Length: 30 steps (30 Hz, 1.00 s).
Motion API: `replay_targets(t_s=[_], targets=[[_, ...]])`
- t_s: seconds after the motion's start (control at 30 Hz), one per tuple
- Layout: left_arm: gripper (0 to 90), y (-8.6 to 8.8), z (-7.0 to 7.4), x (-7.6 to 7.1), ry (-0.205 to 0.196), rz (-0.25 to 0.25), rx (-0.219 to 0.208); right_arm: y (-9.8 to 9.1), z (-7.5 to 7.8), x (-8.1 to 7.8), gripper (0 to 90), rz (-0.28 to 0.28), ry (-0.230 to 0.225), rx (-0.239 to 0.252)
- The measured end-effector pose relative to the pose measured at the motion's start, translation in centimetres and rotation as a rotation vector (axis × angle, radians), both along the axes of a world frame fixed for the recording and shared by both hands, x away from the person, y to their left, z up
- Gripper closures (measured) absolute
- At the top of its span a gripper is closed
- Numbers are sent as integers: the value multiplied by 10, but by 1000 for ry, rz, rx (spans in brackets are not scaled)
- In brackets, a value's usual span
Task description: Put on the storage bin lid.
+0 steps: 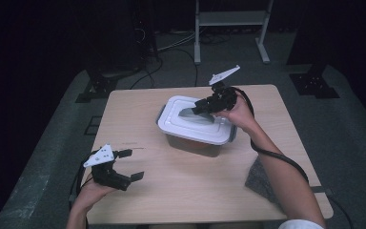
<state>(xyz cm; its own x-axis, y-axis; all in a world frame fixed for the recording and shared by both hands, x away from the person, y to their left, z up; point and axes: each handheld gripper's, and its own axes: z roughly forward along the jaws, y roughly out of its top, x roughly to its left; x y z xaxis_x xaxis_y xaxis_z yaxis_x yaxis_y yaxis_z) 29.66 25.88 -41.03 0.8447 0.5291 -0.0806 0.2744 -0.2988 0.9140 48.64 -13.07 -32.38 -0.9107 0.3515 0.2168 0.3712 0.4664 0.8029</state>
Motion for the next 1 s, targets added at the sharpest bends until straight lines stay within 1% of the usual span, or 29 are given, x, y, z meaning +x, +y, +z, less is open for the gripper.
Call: replay_targets(t_s=[0.2, 0.37, 0.43, 0.57, 0.6, 0.63, 0.73, 1.0], targets=[[21, 1, 1, 1, -3, 3, -5, 1, -3, 0, 563, 9, 7, 4], [21, -1, 0, 1, 0, -2, -3, -7, 1, -4, 559, 1, 0, 14], [21, -2, 0, 2, -2, -6, -2, -13, 4, -8, 554, -5, 2, 26], [21, -2, -1, 0, 1, -10, 7, -24, 9, -15, 553, -16, -5, 35], [20, -1, -1, 0, 1, -9, 4, -28, 10, -17, 552, -25, -4, 34], [21, -1, 0, 0, -2, -9, -5, -31, 10, -19, 550, -28, -8, 36], [21, -2, 1, -1, -11, -1, 0, -41, 12, -24, 542, -42, -5, 52], [21, -1, -1, -2, -3, 2, 3, -63, 14, -37, 539, -59, -9, 63]])
